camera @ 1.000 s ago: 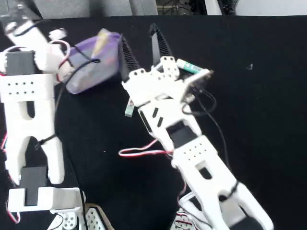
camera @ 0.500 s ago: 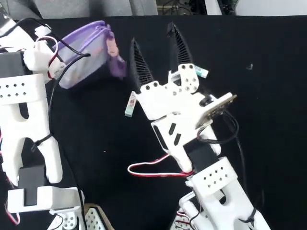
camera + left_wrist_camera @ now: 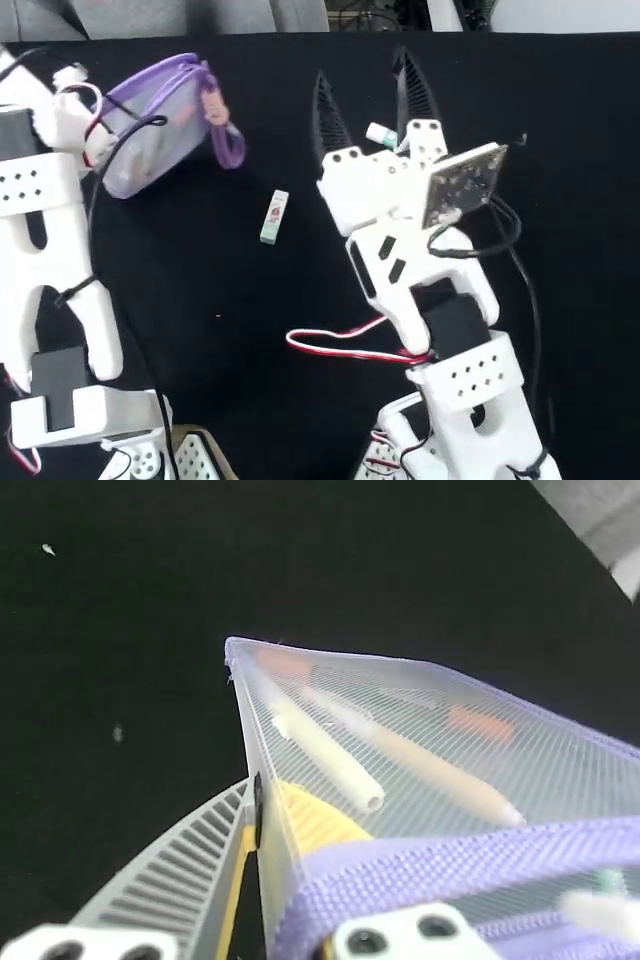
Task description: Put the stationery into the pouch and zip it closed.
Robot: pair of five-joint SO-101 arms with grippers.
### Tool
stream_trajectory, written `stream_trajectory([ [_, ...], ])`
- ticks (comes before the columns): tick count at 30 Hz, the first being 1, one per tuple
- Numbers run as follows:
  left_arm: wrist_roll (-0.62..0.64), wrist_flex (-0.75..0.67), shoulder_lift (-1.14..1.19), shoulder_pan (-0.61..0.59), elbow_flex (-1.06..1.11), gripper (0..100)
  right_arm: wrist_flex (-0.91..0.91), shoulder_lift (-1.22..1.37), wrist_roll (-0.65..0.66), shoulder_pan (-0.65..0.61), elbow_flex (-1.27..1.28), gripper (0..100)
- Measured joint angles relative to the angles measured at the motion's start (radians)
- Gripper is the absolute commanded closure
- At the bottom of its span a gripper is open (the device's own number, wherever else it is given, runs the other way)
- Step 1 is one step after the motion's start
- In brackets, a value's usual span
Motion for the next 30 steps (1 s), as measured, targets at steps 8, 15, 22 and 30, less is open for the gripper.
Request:
stream_trajectory([
  [8, 0.000, -0.068, 0.000, -0.057, 0.081, 97, 0.000, 0.009, -0.184, -0.003, 0.160, 72.1],
  [15, 0.000, -0.068, 0.000, -0.057, 0.087, 97, 0.000, 0.244, -0.212, -0.077, 0.143, 87.3],
  [22, 0.000, -0.068, 0.000, -0.057, 0.087, 97, 0.000, 0.516, -0.222, -0.107, 0.071, 87.4],
  [30, 0.000, -0.068, 0.000, -0.057, 0.087, 97, 0.157, 0.772, -0.275, -0.161, -0.135, 87.6],
])
